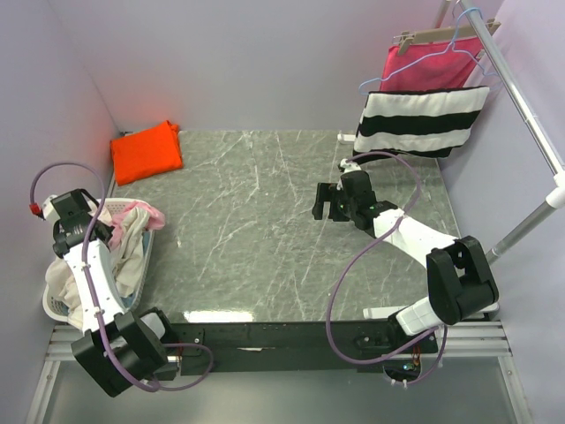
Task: Fold and stack the t-shirts
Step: Grab crumpled tshirt from bin with the left arm, then move the tshirt to the center of the board, then flatten out the tshirt
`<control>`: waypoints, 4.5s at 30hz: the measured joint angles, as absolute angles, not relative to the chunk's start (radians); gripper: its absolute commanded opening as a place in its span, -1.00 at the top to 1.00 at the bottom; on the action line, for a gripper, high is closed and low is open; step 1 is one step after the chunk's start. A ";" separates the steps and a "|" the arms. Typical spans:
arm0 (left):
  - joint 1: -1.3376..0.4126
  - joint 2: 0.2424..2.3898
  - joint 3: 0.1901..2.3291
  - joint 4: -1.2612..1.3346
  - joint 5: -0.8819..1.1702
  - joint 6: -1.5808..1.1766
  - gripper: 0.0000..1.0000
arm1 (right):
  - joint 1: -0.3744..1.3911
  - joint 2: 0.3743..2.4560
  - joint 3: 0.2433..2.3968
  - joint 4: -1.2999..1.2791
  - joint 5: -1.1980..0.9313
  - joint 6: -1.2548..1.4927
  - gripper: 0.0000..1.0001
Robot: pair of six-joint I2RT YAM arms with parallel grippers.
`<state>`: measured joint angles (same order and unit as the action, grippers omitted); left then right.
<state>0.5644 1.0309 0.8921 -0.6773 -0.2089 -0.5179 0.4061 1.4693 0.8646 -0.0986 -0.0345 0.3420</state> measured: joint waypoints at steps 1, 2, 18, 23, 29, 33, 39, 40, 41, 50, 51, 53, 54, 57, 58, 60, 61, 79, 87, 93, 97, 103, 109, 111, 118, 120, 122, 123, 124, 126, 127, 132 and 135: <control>0.564 1.031 0.892 -0.677 -0.204 -0.516 0.98 | 0.406 1.469 0.865 -0.099 -0.035 0.342 -0.99; 0.565 1.031 0.892 -0.677 -0.198 -0.515 0.98 | 0.406 1.469 0.864 -0.099 -0.035 0.342 -0.99; 0.482 1.091 1.353 -0.686 0.012 -0.492 0.98 | 0.406 1.472 0.865 -0.097 -0.055 0.343 -0.99; 0.303 1.185 1.575 -0.612 0.014 -0.501 0.98 | 0.406 1.470 0.865 -0.097 -0.054 0.343 -0.99; 0.061 1.339 1.718 -0.583 -0.006 -0.513 0.98 | 0.406 1.452 0.864 -0.097 -0.045 0.343 -0.99; -0.138 1.440 1.763 -0.566 -0.028 -0.508 0.98 | 0.406 1.422 0.864 -0.098 -0.031 0.343 -1.00; -0.410 1.513 1.729 -0.558 -0.041 -0.495 0.98 | 0.406 1.373 0.863 -0.101 0.004 0.351 -0.99; -0.456 1.525 1.728 -0.558 -0.040 -0.492 0.98 | 0.406 1.362 0.861 -0.101 0.015 0.355 -0.99; -0.492 1.536 1.728 -0.553 -0.039 -0.490 0.98 | 0.406 1.352 0.858 -0.101 0.023 0.359 -0.99; -0.656 1.574 1.659 -0.501 -0.031 -0.477 0.00 | 0.406 1.238 0.843 -0.109 0.131 0.393 -0.99; -0.653 1.562 1.623 -0.494 -0.052 -0.481 -0.28 | 0.406 1.231 0.843 -0.110 0.137 0.395 -0.99; -0.641 1.537 1.524 -0.490 -0.118 -0.502 -0.77 | 0.406 1.222 0.843 -0.116 0.146 0.396 -0.99; -0.635 1.530 1.483 -0.489 -0.139 -0.509 -0.92 | 0.406 1.221 0.843 -0.120 0.145 0.395 -0.99; -0.605 1.518 1.347 -0.485 -0.187 -0.545 -0.99 | 0.406 1.221 0.843 -0.134 0.130 0.394 -0.99; -0.593 1.518 1.303 -0.480 -0.199 -0.559 -0.99 | 0.406 1.221 0.843 -0.138 0.117 0.391 -0.99; -0.577 1.518 1.246 -0.488 -0.232 -0.581 -0.99 | 0.407 1.223 0.843 -0.144 0.092 0.384 -0.99; -0.570 1.518 1.226 -0.491 -0.250 -0.591 -0.99 | 0.408 1.227 0.844 -0.146 0.072 0.379 -1.00; -0.435 1.419 0.862 -0.393 -0.200 -0.686 -0.82 | 0.643 1.606 1.088 -0.258 -0.121 0.324 -0.99; -0.435 1.459 0.804 -0.298 -0.066 -0.704 0.98 | 0.643 1.609 1.089 -0.292 -0.067 0.324 -0.99; -0.435 1.529 0.839 -0.281 -0.014 -0.690 0.98 | 0.643 1.615 1.088 -0.303 -0.033 0.327 -0.99; -0.435 1.531 0.988 -0.315 -0.012 -0.650 0.98 | 0.643 1.663 1.088 -0.304 -0.015 0.332 -0.99; -0.435 1.544 1.272 -0.339 -0.022 -0.586 0.48 | 0.643 1.761 1.085 -0.315 -0.008 0.347 -0.99; -0.435 1.497 1.172 -0.321 -0.042 -0.556 -0.64 | 0.643 1.747 1.054 -0.304 -0.007 0.350 -0.99; -0.435 1.489 1.076 -0.330 -0.048 -0.565 -0.62 | 0.643 1.745 1.054 -0.303 -0.007 0.350 -0.99; -0.435 1.489 0.897 -0.343 -0.050 -0.574 -0.54 | 0.643 1.743 1.055 -0.308 -0.008 0.346 -0.99; -0.435 1.489 0.886 -0.332 -0.050 -0.574 -0.52 | 0.643 1.743 1.055 -0.309 -0.007 0.344 -0.99; -0.435 1.489 0.880 -0.323 -0.049 -0.573 -0.43 | 0.643 1.742 1.057 -0.312 -0.007 0.342 -0.99; -0.435 1.492 0.879 -0.315 -0.048 -0.572 -0.41 | 0.643 1.742 1.060 -0.315 -0.007 0.342 -0.99; -0.435 1.496 0.879 -0.309 -0.046 -0.573 -0.30 | 0.643 1.740 1.061 -0.315 -0.007 0.342 -0.99; -0.435 1.512 0.879 -0.293 -0.039 -0.575 -0.16 | 0.643 1.735 1.061 -0.317 -0.007 0.342 -0.99; -0.435 1.522 0.879 -0.288 -0.036 -0.577 -0.05 | 0.643 1.731 1.061 -0.317 -0.006 0.342 -0.99; -0.435 1.570 0.878 -0.272 -0.022 -0.585 0.23 | 0.643 1.715 1.061 -0.318 0.000 0.342 -0.99; -0.435 1.592 0.878 -0.269 -0.022 -0.587 0.40 | 0.643 1.711 1.061 -0.318 0.004 0.342 -0.99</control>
